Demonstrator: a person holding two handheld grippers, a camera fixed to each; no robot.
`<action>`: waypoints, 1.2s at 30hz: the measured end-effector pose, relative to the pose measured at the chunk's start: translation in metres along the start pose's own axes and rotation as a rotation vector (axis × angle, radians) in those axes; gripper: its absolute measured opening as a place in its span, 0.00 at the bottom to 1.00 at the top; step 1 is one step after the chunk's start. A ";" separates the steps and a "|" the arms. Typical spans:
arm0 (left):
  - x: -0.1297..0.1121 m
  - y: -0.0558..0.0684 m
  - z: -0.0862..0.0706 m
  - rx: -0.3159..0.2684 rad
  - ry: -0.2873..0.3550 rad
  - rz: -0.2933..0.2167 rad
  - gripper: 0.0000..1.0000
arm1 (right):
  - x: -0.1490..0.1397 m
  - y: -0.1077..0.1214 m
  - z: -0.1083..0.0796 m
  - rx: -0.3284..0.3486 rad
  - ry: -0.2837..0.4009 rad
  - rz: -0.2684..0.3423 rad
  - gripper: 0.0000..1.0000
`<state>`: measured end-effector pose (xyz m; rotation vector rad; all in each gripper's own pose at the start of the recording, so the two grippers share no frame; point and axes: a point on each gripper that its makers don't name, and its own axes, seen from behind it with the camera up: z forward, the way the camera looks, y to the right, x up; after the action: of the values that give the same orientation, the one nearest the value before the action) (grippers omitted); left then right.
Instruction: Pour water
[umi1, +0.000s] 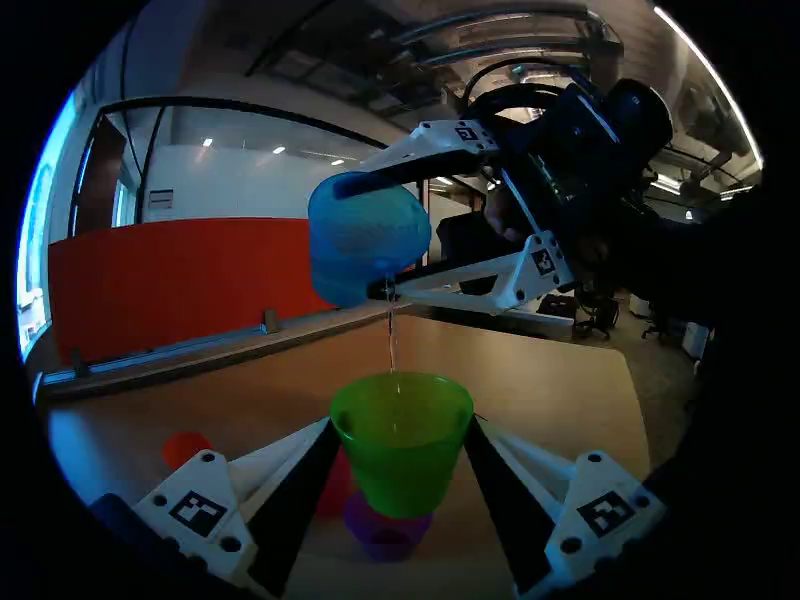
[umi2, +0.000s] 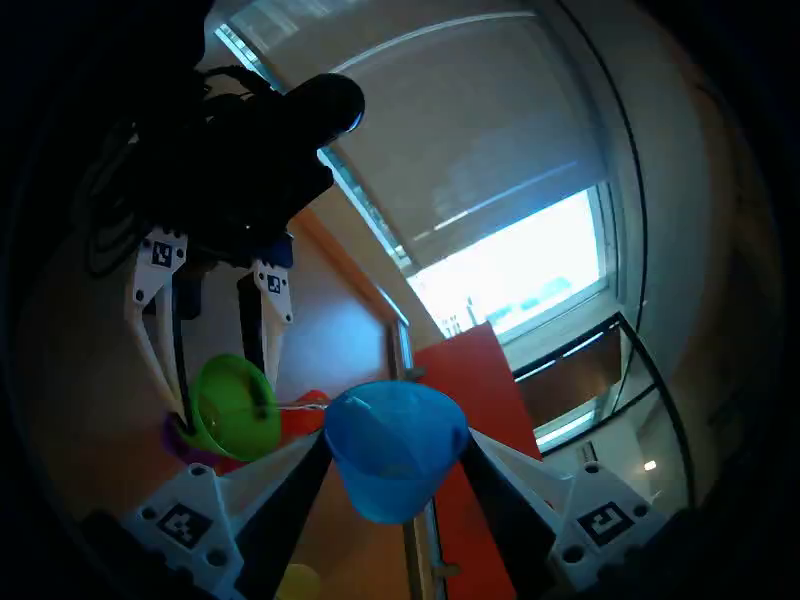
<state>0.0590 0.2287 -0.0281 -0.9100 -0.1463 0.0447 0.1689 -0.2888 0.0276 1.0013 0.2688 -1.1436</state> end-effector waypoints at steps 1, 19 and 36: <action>0.000 0.000 0.000 0.000 -0.001 0.000 0.85 | 0.000 0.000 0.000 0.000 0.000 -0.001 0.91; 0.000 -0.001 0.000 0.002 -0.002 0.002 0.85 | 0.000 0.002 0.000 -0.003 -0.002 -0.028 0.91; 0.003 -0.001 -0.001 0.001 -0.001 0.010 0.85 | 0.000 0.005 -0.001 -0.009 -0.002 -0.056 0.91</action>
<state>0.0624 0.2275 -0.0274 -0.9099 -0.1429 0.0548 0.1735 -0.2880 0.0300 0.9897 0.3020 -1.1931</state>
